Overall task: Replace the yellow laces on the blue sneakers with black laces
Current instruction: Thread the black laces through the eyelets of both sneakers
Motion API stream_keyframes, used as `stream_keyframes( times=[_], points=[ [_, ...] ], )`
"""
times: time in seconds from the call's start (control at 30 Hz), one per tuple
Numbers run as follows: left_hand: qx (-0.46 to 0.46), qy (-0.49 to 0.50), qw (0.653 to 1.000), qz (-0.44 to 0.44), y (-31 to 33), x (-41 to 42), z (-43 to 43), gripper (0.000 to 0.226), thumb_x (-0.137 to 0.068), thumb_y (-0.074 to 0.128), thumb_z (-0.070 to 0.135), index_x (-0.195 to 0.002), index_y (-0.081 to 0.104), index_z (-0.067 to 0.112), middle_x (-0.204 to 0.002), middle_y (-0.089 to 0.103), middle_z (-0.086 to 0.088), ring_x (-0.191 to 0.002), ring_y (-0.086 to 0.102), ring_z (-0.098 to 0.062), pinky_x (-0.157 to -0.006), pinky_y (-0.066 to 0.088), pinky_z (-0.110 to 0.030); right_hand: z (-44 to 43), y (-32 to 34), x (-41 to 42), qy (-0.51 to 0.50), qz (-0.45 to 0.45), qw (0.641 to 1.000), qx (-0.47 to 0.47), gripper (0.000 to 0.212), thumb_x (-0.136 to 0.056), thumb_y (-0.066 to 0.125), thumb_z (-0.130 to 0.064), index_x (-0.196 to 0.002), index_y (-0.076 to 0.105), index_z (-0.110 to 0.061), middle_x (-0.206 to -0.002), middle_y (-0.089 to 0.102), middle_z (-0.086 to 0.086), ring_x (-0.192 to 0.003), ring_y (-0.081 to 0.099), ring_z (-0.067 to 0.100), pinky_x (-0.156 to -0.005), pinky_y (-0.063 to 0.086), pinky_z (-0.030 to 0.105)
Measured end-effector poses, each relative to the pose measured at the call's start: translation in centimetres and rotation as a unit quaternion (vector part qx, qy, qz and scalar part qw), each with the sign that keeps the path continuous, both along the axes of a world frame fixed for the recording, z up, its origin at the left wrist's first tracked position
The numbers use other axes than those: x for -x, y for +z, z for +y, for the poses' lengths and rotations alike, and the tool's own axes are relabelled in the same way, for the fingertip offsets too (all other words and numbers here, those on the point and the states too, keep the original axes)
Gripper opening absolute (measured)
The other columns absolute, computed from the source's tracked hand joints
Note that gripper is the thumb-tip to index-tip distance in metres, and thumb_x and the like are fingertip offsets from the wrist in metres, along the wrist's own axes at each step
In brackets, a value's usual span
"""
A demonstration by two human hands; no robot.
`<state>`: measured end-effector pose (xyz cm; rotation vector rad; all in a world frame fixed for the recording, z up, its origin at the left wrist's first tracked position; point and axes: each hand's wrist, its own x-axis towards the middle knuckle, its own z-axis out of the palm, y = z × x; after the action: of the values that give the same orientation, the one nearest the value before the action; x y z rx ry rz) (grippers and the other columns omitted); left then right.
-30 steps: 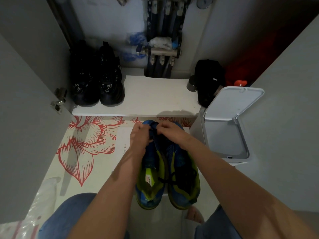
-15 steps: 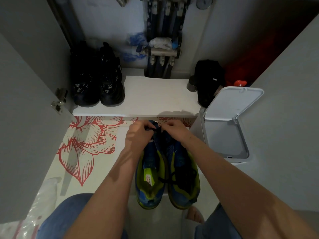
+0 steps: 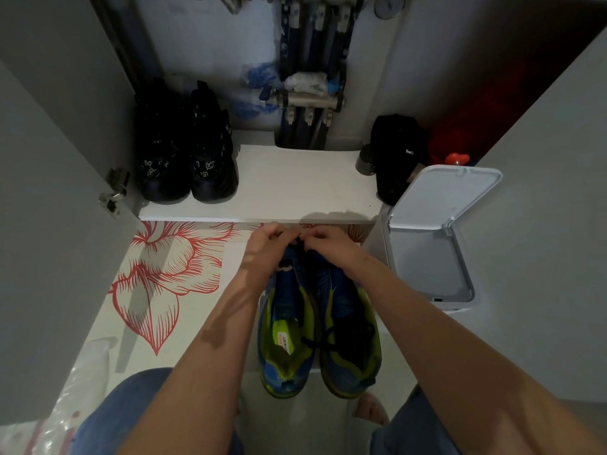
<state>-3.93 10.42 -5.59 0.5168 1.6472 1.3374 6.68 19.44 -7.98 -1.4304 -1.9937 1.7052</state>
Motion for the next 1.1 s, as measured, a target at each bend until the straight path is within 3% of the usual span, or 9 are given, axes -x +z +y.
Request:
stream_keyframes(
  times=[0.17, 0.37, 0.5, 0.6, 0.7, 0.77, 0.83, 0.9, 1.1],
  points=[
    [0.045, -0.004, 0.999, 0.016, -0.3, 0.4, -0.2, 0.031, -0.096, 0.051, 0.023, -0.066, 0.056, 0.016, -0.039, 0.048, 0.009, -0.033, 0.039, 0.0, -0.035, 0.029, -0.012, 0.0, -0.1, 0.3, 0.006, -0.011, 1.0, -0.019, 0.024, -0.087, 0.055, -0.008, -0.103, 0.065, 0.007, -0.09, 0.061, 0.01, -0.085, 0.054, 0.018, -0.064, 0.041, 0.021],
    [0.105, -0.083, 0.99, 0.033, 0.3, 0.6, -0.1, 0.029, -0.091, 0.057, 0.04, -0.093, 0.069, 0.014, -0.061, 0.05, 0.004, -0.051, 0.042, -0.007, -0.041, 0.031, -0.015, 0.1, -0.1, 0.0, -0.014, 0.007, 1.0, 0.003, 0.024, -0.093, 0.053, -0.014, -0.103, 0.065, 0.004, -0.11, 0.066, 0.02, -0.092, 0.058, 0.017, -0.078, 0.047, 0.026],
    [-0.006, -0.018, 1.0, 0.011, 0.4, 0.5, -0.1, 0.021, -0.095, 0.053, 0.016, -0.107, 0.067, 0.007, -0.066, 0.061, 0.008, -0.055, 0.058, -0.001, -0.043, 0.039, -0.008, 0.1, 0.2, 0.1, 0.008, 0.019, 1.0, 0.015, 0.013, -0.084, 0.058, -0.001, -0.083, 0.064, -0.012, -0.09, 0.062, 0.008, -0.09, 0.055, 0.017, -0.074, 0.045, 0.022],
    [-0.045, 0.021, 0.998, 0.026, 0.1, 0.6, -0.1, 0.024, -0.099, 0.043, 0.017, -0.11, 0.064, 0.013, -0.053, 0.044, 0.011, -0.045, 0.036, -0.002, -0.041, 0.026, -0.015, -0.1, 0.4, 0.3, 0.008, 0.016, 1.0, 0.018, 0.011, -0.085, 0.057, -0.001, -0.092, 0.064, -0.005, -0.091, 0.058, 0.007, -0.08, 0.053, 0.013, -0.061, 0.042, 0.011],
    [-0.064, 0.057, 0.994, -0.069, 0.3, 1.1, 0.4, 0.021, -0.1, 0.039, 0.014, -0.093, 0.057, 0.02, -0.069, 0.052, 0.006, -0.054, 0.032, -0.005, -0.038, 0.021, -0.013, -0.1, 0.5, 0.2, 0.007, 0.005, 1.0, 0.004, 0.011, -0.085, 0.053, 0.0, -0.089, 0.059, -0.008, -0.084, 0.054, 0.008, -0.07, 0.047, 0.01, -0.047, 0.035, 0.004],
    [-0.057, 0.055, 0.982, -0.17, 1.1, 1.6, 0.6, 0.019, -0.097, 0.041, 0.023, -0.083, 0.055, 0.021, -0.063, 0.053, 0.008, -0.049, 0.03, -0.005, -0.035, 0.017, -0.013, -0.1, 0.4, 0.1, 0.003, 0.011, 1.0, 0.009, 0.01, -0.085, 0.053, 0.001, -0.088, 0.058, -0.008, -0.082, 0.052, 0.007, -0.068, 0.046, 0.008, -0.049, 0.036, 0.005],
    [-0.002, 0.018, 0.992, -0.121, 1.5, 1.7, 0.5, 0.025, -0.095, 0.047, 0.036, -0.086, 0.063, 0.018, -0.046, 0.04, 0.011, -0.038, 0.027, -0.003, -0.034, 0.017, -0.015, -0.1, 0.5, 0.0, 0.015, 0.014, 1.0, 0.012, 0.009, -0.086, 0.054, -0.001, -0.089, 0.059, -0.007, -0.085, 0.055, 0.007, -0.073, 0.049, 0.01, -0.059, 0.04, 0.011],
    [0.048, -0.004, 0.998, -0.036, 1.5, 1.3, 0.2, 0.024, -0.093, 0.056, 0.029, -0.102, 0.07, 0.011, -0.035, 0.034, 0.013, -0.03, 0.028, -0.002, -0.033, 0.021, -0.015, -0.2, 0.4, 0.2, 0.032, 0.004, 0.999, 0.002, 0.008, -0.086, 0.054, -0.002, -0.089, 0.059, -0.007, -0.088, 0.056, 0.007, -0.08, 0.051, 0.014, -0.063, 0.04, 0.017],
    [-0.038, -0.007, 0.998, -0.044, 1.1, 1.6, 0.1, 0.03, -0.097, 0.048, 0.016, -0.123, 0.062, 0.019, -0.044, 0.028, 0.014, -0.038, 0.024, -0.001, -0.036, 0.02, -0.013, -0.4, 0.8, 0.2, 0.058, 0.06, 0.996, -0.044, 0.023, -0.082, 0.054, 0.009, -0.099, 0.061, -0.004, -0.091, 0.06, 0.003, -0.082, 0.057, 0.012, -0.066, 0.044, 0.008]
  ],
)
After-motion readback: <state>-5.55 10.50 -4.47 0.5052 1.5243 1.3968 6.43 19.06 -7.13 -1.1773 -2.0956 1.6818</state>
